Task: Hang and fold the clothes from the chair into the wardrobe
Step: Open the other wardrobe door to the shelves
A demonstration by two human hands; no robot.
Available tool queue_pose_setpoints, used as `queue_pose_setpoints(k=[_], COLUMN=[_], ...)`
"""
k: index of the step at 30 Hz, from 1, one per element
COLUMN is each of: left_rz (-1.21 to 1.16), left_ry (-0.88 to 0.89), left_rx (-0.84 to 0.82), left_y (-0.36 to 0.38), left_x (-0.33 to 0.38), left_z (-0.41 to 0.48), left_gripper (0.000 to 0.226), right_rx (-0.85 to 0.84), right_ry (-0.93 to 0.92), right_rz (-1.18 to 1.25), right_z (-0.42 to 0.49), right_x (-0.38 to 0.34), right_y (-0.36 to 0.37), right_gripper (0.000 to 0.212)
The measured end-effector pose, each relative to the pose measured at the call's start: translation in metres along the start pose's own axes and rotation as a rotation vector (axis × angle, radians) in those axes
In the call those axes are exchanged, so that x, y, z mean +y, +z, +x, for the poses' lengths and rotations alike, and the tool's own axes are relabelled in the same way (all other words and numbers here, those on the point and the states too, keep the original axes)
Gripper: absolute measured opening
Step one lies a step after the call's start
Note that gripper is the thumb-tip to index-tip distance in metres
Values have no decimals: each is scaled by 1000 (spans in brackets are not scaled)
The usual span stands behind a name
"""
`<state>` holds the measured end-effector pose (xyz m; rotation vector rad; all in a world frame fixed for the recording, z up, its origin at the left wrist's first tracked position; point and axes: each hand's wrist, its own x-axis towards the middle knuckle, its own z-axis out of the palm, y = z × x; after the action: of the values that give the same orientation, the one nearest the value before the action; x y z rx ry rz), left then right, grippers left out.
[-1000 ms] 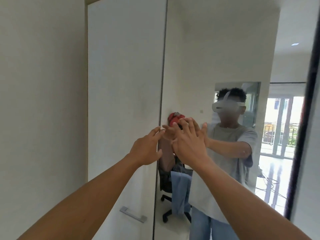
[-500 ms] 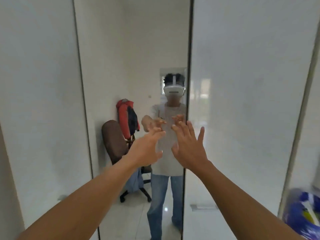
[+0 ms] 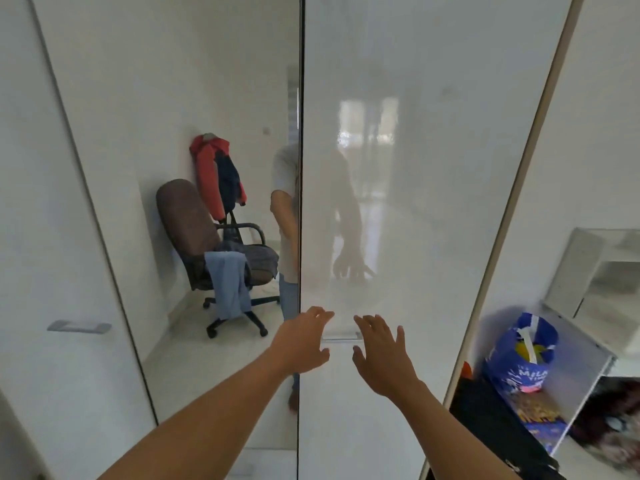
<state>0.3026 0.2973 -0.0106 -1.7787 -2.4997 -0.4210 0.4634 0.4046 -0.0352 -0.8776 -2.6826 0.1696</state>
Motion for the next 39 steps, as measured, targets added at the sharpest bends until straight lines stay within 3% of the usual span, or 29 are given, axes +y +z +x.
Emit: queue_pose_setpoints(k=[5,11,18,21,26,29,36,39], left_rz=[71,45,-100,-307,-675,-700,-646,-630], left_ry=[-84,-146,-174,-218,-360,-287,-138,-68], left_rx=[-154,-205,-48,37,355,329,288,213], left_y=[52,87,96,97,82,73,65,62], left_x=[-7,-25,-24,-20,-6,-1,20,34], left_z=[13,21,21,11,-8,-19,-66,-88], left_gripper=[82,86,85,81,86,102,103,106], right_rx=[-153,-224,-198,-207,-224,-229,-216,-66], right_ry=[5,1,35,61,72,74,111,152], right_rz=[11,35,33,64,83,81,166,338], right_z=[13,42,37,36,20,1,-54,-86], right_x=[19,26,22,19,17,18,27,33], right_y=[40,62,79,72,63,58,42,33], right_gripper=[59,57,61,61,56,55,50,48])
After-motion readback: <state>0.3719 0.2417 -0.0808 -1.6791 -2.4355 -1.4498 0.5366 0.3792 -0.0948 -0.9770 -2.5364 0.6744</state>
